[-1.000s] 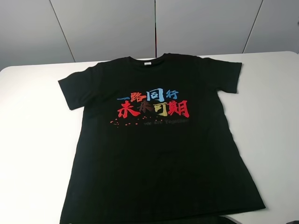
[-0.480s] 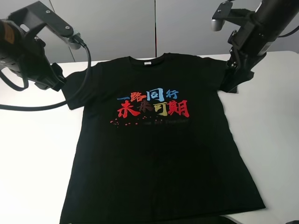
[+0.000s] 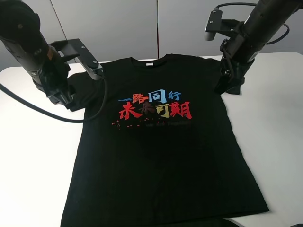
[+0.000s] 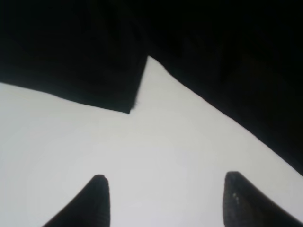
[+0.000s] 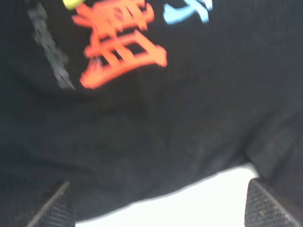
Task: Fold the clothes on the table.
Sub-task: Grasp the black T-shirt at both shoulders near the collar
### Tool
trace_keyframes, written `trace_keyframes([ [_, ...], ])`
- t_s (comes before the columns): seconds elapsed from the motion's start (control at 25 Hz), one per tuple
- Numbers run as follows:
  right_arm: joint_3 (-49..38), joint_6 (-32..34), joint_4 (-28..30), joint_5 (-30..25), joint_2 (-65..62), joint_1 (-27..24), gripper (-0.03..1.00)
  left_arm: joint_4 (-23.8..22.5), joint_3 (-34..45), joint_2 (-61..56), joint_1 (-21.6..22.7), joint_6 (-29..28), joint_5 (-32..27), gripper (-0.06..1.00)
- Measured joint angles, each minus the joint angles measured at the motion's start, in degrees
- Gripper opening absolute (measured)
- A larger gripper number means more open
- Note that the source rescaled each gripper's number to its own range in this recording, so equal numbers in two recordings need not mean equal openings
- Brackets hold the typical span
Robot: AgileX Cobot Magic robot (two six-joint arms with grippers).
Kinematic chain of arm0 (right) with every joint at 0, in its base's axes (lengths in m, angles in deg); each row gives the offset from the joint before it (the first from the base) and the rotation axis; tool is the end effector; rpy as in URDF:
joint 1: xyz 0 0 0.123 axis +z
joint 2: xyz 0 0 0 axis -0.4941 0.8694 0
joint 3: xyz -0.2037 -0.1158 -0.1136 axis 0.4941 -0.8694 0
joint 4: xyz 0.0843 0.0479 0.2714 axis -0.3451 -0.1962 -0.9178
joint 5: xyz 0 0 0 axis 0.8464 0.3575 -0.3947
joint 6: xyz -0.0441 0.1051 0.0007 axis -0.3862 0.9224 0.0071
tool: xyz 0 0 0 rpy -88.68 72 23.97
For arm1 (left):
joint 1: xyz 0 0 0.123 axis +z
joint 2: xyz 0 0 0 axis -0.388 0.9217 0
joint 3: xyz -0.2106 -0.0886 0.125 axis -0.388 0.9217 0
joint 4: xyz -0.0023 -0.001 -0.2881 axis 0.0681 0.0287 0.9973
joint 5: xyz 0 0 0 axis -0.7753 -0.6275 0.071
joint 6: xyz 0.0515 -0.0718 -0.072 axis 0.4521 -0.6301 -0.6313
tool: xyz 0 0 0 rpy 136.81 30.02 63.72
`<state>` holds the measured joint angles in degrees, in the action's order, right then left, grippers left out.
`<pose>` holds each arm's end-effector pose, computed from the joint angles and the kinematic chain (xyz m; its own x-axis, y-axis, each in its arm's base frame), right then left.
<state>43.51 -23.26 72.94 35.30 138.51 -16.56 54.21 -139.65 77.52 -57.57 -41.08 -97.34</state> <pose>0.3689 0.1029 0.1322 -0.3010 -0.9278 -0.2207 -0.9429 0.3241 -0.0766 0.3059 -0.1788 0.1289 -0.4651 0.8788 -0.1067 0.8206 0.4732 0.3205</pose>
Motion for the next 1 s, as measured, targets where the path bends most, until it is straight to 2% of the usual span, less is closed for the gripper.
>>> trace_keyframes([
  [0.12, 0.0, -0.2, 5.5, 0.6, 0.0, 0.0, 0.81, 4.1, -1.9, 2.2, 0.0, 8.1, -1.7, 0.63],
  [0.24, 0.0, -0.5, 6.8, 2.1, 0.0, 0.0, 0.83, 5.3, -3.8, 5.4, 0.0, 12.6, -2.1, 0.68],
  [0.4, 0.2, -0.6, 6.8, 3.2, 2.2, 0.0, 0.84, 5.4, -7.1, 11.1, 0.0, 16.6, -2.9, 0.74],
  [0.6, 0.2, -1.3, 7.3, 3.4, 7.3, 0.0, 0.84, 5.7, -11.7, 18.2, 0.0, 20.5, -3.7, 0.75],
  [0.8, 0.2, -1.4, 7.4, 4.4, 9.6, 0.0, 0.83, 11.0, -16.2, 22.9, 0.0, 25.7, -3.9, 0.75],
  [1.0, 0.2, -1.5, 7.3, 5.8, 9.8, 0.0, 0.83, 12.8, -18.4, 26.8, 0.0, 28.0, -5.2, 0.75],
])
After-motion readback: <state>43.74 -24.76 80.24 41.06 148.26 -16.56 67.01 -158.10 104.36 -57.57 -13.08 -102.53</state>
